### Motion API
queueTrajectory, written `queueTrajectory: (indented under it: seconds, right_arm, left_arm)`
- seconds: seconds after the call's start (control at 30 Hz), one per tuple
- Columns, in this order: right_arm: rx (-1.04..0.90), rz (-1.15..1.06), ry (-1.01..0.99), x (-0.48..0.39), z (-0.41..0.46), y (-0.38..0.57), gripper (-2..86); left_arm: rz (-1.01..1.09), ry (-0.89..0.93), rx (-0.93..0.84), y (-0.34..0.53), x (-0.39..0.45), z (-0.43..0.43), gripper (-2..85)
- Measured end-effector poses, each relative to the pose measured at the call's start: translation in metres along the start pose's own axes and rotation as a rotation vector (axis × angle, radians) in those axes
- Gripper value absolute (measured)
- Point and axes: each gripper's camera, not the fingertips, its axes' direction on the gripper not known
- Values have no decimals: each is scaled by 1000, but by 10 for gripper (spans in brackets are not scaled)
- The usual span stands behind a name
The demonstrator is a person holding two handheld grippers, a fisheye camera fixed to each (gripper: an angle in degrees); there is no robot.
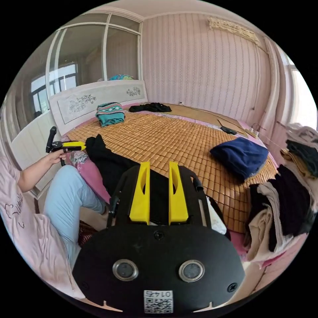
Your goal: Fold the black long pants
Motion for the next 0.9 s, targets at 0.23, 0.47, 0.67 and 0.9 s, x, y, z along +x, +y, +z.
queueTrajectory:
  seconds: [0.23, 0.47, 0.67, 0.9]
  right_arm:
    - [-189, -317, -307, -123, 140, -109, 113]
    - [-463, -448, -292, -197, 255, -139, 118]
    - [-338, -268, -369, -139, 226, -128, 17]
    - [-205, -134, -347, -54, 121, -111, 7]
  left_arm:
    - [161, -111, -111, 6, 38, 40, 63]
    - [400, -325, -34, 36, 92, 56, 1]
    - [310, -224, 11, 39, 80, 36, -9]
    - [357, -67, 15, 72, 113, -38, -10]
